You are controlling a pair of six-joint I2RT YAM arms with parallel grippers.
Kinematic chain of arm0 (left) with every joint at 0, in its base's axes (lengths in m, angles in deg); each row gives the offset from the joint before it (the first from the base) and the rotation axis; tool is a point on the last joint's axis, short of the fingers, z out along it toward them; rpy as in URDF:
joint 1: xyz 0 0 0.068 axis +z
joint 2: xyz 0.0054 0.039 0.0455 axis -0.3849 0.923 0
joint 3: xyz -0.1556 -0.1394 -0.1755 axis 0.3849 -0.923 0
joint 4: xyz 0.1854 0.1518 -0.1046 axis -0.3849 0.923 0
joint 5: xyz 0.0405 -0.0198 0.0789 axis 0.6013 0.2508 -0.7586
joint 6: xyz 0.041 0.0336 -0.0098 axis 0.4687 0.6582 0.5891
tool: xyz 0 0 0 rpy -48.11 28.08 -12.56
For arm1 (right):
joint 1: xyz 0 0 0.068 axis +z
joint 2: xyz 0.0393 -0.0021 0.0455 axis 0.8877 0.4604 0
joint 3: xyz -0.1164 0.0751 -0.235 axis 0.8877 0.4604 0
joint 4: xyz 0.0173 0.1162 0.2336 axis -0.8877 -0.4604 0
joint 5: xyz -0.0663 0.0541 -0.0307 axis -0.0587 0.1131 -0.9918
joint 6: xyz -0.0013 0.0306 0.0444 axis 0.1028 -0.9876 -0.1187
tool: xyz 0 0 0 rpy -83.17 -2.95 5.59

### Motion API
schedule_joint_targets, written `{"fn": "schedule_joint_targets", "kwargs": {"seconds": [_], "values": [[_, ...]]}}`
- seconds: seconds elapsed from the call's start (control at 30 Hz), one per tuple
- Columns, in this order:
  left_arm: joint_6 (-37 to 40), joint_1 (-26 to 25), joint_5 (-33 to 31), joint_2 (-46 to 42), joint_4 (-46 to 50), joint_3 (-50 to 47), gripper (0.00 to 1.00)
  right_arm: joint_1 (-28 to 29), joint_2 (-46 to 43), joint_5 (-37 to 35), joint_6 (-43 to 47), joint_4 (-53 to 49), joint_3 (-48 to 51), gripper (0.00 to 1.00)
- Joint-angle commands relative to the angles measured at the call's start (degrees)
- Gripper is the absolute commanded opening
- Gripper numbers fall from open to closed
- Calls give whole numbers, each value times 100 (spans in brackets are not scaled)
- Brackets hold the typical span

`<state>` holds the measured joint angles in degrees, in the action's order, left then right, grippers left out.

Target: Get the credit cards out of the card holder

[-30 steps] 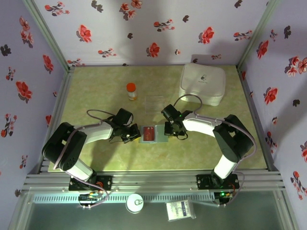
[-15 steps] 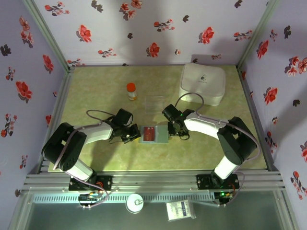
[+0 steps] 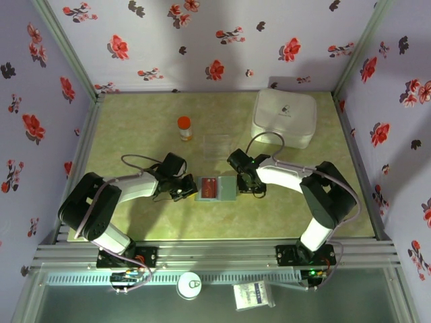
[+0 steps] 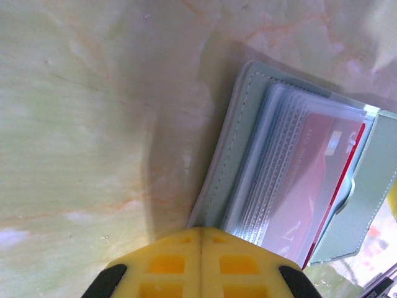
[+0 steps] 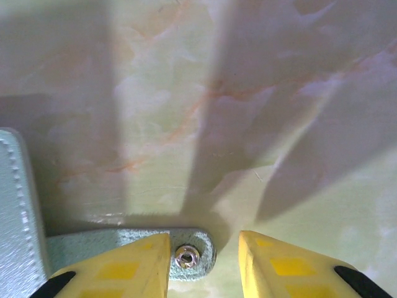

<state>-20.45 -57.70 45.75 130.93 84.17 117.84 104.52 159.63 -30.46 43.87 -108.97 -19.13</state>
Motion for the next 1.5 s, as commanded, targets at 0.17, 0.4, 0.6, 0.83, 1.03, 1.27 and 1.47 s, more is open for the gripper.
{"fn": "schedule_joint_targets", "kwargs": {"seconds": [0.17, 0.4, 0.6, 0.83, 1.03, 1.27, 1.47], "values": [[36, 26, -219, -92, 598, -217, 3, 25, 219, -285, -20, -192, -33, 34], [-29, 20, -215, -539, 696, -153, 2, 171, -220, -444, 71, -799, -564, 35], [20, 35, -280, -746, 870, 11, 3, 431, -356, -635, 85, -1310, -1062, 35], [-19, 53, -419, -1069, 853, -7, 3, 612, -374, -674, -35, -1500, -1419, 35], [-17, 53, -366, -952, 785, 6, 3, 675, -151, 84, -372, -849, -1319, 41], [-17, 48, -351, -927, 746, -9, 3, 680, 182, 237, -613, -562, -1150, 59], [-28, 53, -356, -871, 683, -34, 3, 681, 488, 185, -653, -575, -1086, 65]]}}
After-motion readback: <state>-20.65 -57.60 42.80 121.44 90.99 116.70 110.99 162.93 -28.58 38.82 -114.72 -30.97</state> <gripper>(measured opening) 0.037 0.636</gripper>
